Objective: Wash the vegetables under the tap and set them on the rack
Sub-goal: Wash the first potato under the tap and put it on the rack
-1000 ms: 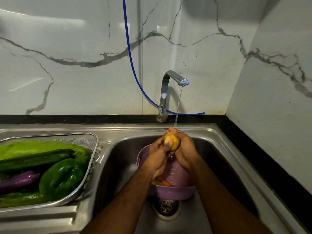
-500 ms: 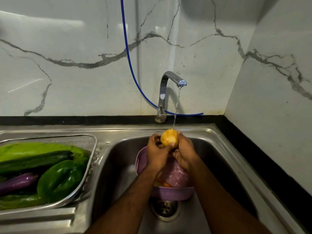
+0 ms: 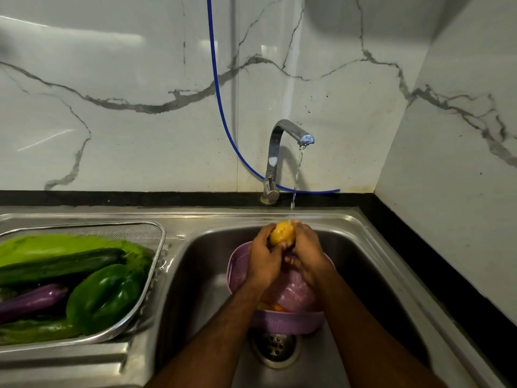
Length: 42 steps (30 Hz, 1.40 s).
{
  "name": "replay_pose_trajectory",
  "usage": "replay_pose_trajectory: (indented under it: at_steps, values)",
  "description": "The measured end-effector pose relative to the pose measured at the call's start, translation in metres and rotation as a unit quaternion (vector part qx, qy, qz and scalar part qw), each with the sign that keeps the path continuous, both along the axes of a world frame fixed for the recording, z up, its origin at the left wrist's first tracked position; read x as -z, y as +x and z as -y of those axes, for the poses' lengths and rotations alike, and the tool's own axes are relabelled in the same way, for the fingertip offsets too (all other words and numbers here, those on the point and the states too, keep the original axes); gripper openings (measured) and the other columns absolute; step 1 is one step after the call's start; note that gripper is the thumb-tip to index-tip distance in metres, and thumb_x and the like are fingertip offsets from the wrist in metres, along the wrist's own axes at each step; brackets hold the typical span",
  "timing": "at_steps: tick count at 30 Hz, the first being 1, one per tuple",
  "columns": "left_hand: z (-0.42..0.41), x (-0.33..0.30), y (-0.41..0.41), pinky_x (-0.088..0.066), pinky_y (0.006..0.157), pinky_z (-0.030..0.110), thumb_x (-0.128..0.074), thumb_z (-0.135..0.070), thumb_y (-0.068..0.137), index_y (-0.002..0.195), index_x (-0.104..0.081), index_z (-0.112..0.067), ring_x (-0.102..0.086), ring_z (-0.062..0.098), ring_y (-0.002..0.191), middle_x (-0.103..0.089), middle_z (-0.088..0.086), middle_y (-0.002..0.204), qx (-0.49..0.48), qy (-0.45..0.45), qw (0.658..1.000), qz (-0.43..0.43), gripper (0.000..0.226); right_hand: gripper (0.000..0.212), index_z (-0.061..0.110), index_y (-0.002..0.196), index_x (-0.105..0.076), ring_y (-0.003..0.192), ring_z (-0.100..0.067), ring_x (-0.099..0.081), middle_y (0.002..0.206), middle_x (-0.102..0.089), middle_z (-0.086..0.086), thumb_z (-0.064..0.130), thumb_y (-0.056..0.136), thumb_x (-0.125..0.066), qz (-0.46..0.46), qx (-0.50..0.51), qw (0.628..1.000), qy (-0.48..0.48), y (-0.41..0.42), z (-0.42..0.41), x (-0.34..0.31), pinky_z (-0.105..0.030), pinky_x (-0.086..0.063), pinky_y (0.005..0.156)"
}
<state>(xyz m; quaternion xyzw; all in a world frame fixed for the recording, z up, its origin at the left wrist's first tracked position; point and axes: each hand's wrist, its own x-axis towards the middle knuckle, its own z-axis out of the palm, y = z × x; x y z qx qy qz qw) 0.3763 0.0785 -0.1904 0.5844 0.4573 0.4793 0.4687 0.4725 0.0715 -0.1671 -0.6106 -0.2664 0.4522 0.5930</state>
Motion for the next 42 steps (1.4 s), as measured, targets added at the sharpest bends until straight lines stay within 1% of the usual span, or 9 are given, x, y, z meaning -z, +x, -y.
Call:
replay_pose_trajectory:
  at_steps: [7,10,15,21,25,29,33,38,42]
  values:
    - [-0.001,-0.001,-0.002,-0.055,0.098,0.044,-0.064,-0.008,0.093,0.139,-0.053,-0.024,-0.058,0.021,0.121,-0.058,0.004,0.135,-0.006,0.02,1.0,-0.011,0.051,0.021,0.033,0.122,-0.061,0.11,-0.027,-0.066,0.122,-0.064,-0.008,0.041,0.107,-0.049,0.032,-0.036,0.997,0.059,-0.007,0.0,-0.001,-0.053,-0.055,0.1]
    - [0.003,-0.001,-0.001,-0.053,0.101,0.044,-0.064,-0.003,0.092,0.138,-0.055,-0.022,-0.058,0.021,0.12,-0.058,0.004,0.135,0.012,0.044,0.999,-0.022,0.051,0.016,0.032,0.109,-0.063,0.106,-0.031,-0.067,0.117,-0.066,-0.013,0.038,0.107,-0.049,-0.036,-0.011,0.998,0.042,-0.001,0.001,-0.003,-0.055,-0.056,0.097]
    - [0.003,0.001,0.002,-0.051,0.103,0.04,-0.063,-0.002,0.092,0.138,-0.055,-0.022,-0.057,0.019,0.12,-0.059,0.003,0.135,0.023,0.05,0.998,-0.029,0.051,0.024,0.018,0.116,-0.065,0.105,-0.034,-0.07,0.114,-0.07,-0.018,0.036,0.103,-0.056,-0.137,-0.01,0.99,0.031,0.006,0.006,-0.007,-0.053,-0.056,0.099]
    - [0.001,-0.005,-0.003,-0.056,0.097,0.038,-0.059,-0.009,0.097,0.14,-0.054,-0.02,-0.061,0.018,0.117,-0.063,0.002,0.13,0.011,0.035,0.999,-0.014,0.045,0.021,0.027,0.122,-0.065,0.103,-0.022,-0.069,0.119,-0.067,-0.007,0.02,0.103,-0.058,-0.02,-0.07,0.993,0.089,-0.007,0.009,-0.005,-0.049,-0.058,0.098]
    - [0.0,-0.004,-0.002,-0.055,0.097,0.044,-0.059,-0.016,0.097,0.135,-0.057,-0.022,-0.063,0.018,0.113,-0.065,0.002,0.125,0.02,0.023,0.999,-0.011,0.039,0.018,0.031,0.12,-0.065,0.099,-0.009,-0.062,0.112,-0.063,0.007,0.029,0.103,-0.059,0.082,-0.046,0.993,0.067,-0.006,0.007,-0.004,-0.034,-0.059,0.082]
    - [-0.001,-0.002,-0.002,-0.059,0.089,0.045,-0.064,-0.022,0.095,0.125,-0.062,-0.02,-0.07,0.021,0.099,-0.071,0.006,0.11,0.021,-0.065,0.995,0.074,0.03,0.022,0.027,0.123,-0.067,0.104,-0.025,-0.069,0.117,-0.068,-0.009,0.033,0.104,-0.059,0.003,-0.035,0.999,0.04,0.002,0.003,-0.004,-0.04,-0.063,0.076]
    - [0.001,-0.004,-0.003,-0.059,0.081,0.039,-0.063,-0.015,0.097,0.106,-0.072,-0.009,-0.069,0.021,0.08,-0.075,0.017,0.096,0.03,-0.111,0.983,0.142,0.014,0.03,0.027,0.138,-0.057,0.085,-0.03,-0.064,0.126,-0.06,-0.021,0.027,0.109,-0.049,-0.093,-0.085,0.991,0.04,0.011,0.006,-0.007,-0.036,-0.053,0.058]
    - [-0.001,-0.005,-0.005,-0.06,0.073,0.037,-0.061,-0.011,0.098,0.096,-0.074,-0.014,-0.069,0.017,0.071,-0.076,0.013,0.089,0.02,-0.12,0.977,0.176,0.013,0.048,0.029,0.148,-0.046,0.069,-0.024,-0.058,0.13,-0.054,-0.023,0.006,0.107,-0.047,-0.057,-0.146,0.986,0.049,0.012,0.006,-0.007,-0.031,-0.05,0.054]
    - [0.0,-0.006,-0.004,-0.059,0.077,0.04,-0.059,-0.011,0.098,0.103,-0.072,-0.009,-0.067,0.018,0.07,-0.075,0.016,0.09,0.025,-0.13,0.975,0.181,0.014,0.032,0.032,0.14,-0.053,0.076,-0.023,-0.063,0.128,-0.061,-0.021,0.024,0.109,-0.046,-0.032,-0.104,0.993,0.039,0.011,0.001,0.001,-0.031,-0.053,0.055]
